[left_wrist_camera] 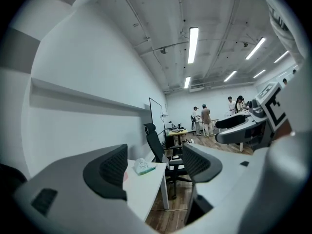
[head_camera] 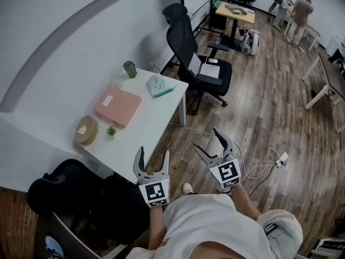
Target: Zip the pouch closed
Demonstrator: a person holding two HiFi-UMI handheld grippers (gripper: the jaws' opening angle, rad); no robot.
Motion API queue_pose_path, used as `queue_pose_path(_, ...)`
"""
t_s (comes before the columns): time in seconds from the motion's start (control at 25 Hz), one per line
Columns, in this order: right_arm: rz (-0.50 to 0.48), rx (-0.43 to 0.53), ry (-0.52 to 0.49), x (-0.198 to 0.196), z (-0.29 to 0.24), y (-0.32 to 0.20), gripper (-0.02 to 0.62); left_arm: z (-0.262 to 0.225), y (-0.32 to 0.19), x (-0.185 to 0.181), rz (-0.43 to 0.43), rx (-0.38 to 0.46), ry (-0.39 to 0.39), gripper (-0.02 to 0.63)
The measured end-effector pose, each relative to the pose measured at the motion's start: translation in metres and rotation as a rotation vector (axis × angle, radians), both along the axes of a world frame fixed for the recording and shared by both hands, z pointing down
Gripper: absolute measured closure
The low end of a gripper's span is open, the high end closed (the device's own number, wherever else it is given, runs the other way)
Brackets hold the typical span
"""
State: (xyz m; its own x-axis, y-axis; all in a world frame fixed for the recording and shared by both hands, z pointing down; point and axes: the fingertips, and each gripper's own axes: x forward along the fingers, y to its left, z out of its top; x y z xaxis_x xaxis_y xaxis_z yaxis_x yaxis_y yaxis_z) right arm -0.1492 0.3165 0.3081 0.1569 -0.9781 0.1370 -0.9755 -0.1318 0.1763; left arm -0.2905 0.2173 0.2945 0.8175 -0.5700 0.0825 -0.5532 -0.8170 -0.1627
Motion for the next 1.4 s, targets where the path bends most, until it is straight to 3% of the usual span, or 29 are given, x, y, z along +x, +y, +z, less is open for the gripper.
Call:
queue_pose_path(0.8, 0.051, -0.029, 0.033, 0.046, 0.008, -0.09, 0.23, 0.012, -0.095, 0.049, 0.044, -0.033, 0.032, 0.255)
queue_pose_path(1.4, -0.056, -0.06, -0.007, 0.151, 0.023, -0.19, 0.232, 0.028, -0.175, 0.149, -0.036, -0.059, 0.002, 0.256)
